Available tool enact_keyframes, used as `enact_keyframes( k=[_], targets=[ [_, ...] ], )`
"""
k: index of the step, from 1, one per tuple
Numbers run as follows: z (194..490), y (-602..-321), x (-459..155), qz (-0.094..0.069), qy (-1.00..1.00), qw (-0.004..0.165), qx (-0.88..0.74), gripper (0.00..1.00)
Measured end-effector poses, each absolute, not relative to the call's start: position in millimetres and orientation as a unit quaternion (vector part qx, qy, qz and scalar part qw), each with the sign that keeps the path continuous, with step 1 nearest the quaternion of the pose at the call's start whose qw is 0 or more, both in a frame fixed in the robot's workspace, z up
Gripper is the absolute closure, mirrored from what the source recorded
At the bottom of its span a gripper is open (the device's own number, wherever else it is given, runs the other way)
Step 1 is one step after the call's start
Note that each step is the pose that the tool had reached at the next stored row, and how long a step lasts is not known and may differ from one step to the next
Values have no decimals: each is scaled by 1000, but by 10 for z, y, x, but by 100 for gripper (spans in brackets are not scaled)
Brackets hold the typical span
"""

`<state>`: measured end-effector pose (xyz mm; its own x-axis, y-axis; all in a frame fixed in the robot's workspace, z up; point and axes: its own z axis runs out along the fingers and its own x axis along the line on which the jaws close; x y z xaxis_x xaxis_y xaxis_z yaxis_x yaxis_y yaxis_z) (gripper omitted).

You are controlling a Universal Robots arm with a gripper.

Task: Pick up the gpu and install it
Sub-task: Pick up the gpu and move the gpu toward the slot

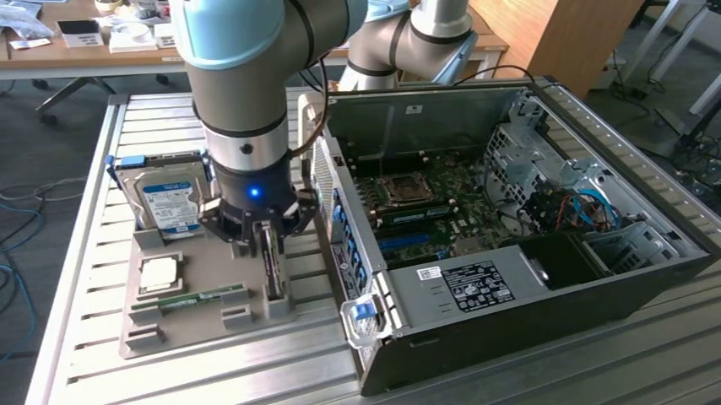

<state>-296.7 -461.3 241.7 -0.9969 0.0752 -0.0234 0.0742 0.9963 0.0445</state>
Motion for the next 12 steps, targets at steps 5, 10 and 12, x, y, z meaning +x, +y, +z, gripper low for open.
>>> enact_keyframes(
  k=[5, 10, 12],
  targets=[
    [2412, -4613, -2967, 22, 999, 12, 37, 58],
    [2400, -4613, -2965, 23, 999, 12, 37, 58],
    [2400, -4613, -2966, 23, 999, 12, 37, 58]
  ],
)
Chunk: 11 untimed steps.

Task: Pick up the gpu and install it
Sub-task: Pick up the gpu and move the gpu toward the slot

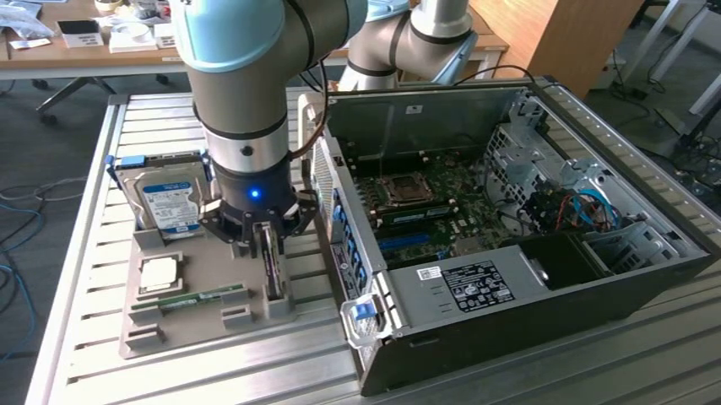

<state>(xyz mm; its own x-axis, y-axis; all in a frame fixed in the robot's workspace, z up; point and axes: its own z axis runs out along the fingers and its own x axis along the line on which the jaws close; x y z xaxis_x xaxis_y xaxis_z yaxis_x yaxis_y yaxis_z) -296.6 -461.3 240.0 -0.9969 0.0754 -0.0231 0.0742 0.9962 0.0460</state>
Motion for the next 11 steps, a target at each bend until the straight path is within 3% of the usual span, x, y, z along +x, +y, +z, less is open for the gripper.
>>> enact_keyframes(
  k=[11],
  targets=[
    [2376, -4605, -2961, 23, 999, 12, 37, 58]
  ],
)
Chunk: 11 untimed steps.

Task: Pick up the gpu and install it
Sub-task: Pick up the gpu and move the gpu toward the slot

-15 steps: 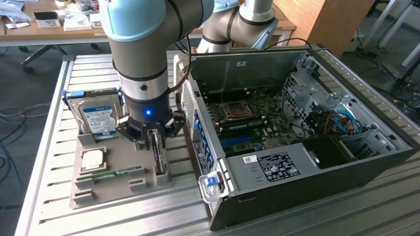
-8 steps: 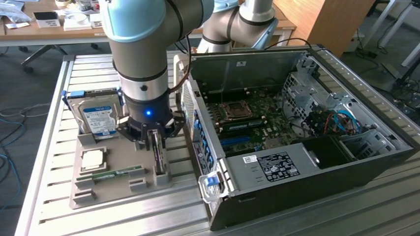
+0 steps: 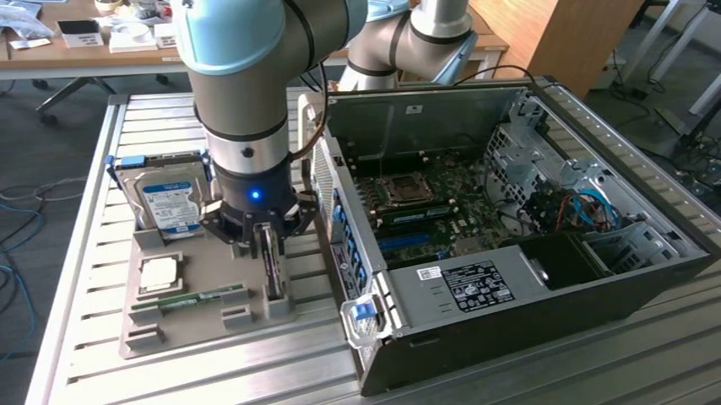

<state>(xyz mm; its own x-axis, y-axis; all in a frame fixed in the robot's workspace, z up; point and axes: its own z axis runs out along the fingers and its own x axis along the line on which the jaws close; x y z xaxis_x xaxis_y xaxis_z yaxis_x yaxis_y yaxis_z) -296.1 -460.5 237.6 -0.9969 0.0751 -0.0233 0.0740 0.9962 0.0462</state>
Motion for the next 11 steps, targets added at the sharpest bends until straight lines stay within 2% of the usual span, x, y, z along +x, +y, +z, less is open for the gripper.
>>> enact_keyframes(
  k=[11],
  targets=[
    [2357, -4555, -2961, 23, 999, 12, 37, 58]
  ],
)
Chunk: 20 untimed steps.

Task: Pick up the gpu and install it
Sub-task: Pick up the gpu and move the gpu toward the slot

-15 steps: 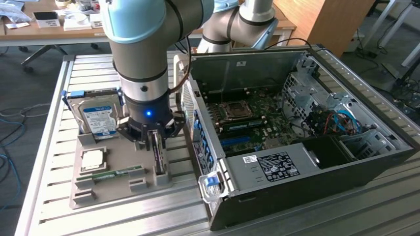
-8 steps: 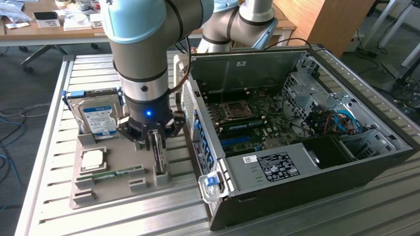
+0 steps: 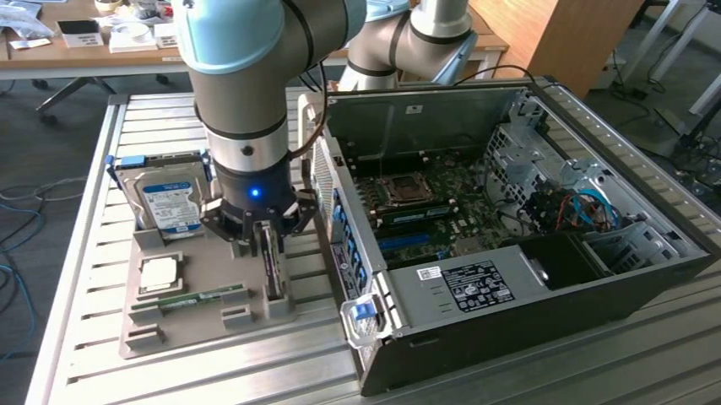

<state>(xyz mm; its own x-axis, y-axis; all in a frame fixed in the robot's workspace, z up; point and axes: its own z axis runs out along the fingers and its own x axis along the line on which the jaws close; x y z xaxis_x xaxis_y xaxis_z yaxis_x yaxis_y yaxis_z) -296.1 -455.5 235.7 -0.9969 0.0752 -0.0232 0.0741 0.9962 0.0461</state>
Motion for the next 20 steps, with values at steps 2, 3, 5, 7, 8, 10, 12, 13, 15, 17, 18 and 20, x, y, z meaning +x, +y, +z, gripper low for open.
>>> enact_keyframes(
  k=[2, 3, 5, 7, 8, 10, 12, 13, 15, 17, 18, 20],
  targets=[
    [2357, -4555, -2962, 23, 999, 12, 37, 58],
    [2356, -4554, -2962, 23, 999, 12, 37, 58],
    [2353, -4554, -2962, 23, 999, 12, 37, 58],
    [2347, -4554, -2962, 23, 999, 12, 37, 58],
    [2344, -4554, -2962, 23, 999, 12, 37, 58],
    [2344, -4554, -2962, 22, 999, 12, 37, 58],
    [2344, -4554, -2962, 23, 999, 12, 37, 58],
    [2344, -4554, -2962, 23, 999, 12, 37, 58],
    [2344, -4554, -2962, 22, 999, 12, 37, 58],
    [2344, -4554, -2962, 22, 999, 12, 37, 58],
    [2344, -4554, -2962, 23, 999, 12, 37, 58],
    [2344, -4554, -2962, 22, 999, 12, 37, 58]
  ],
)
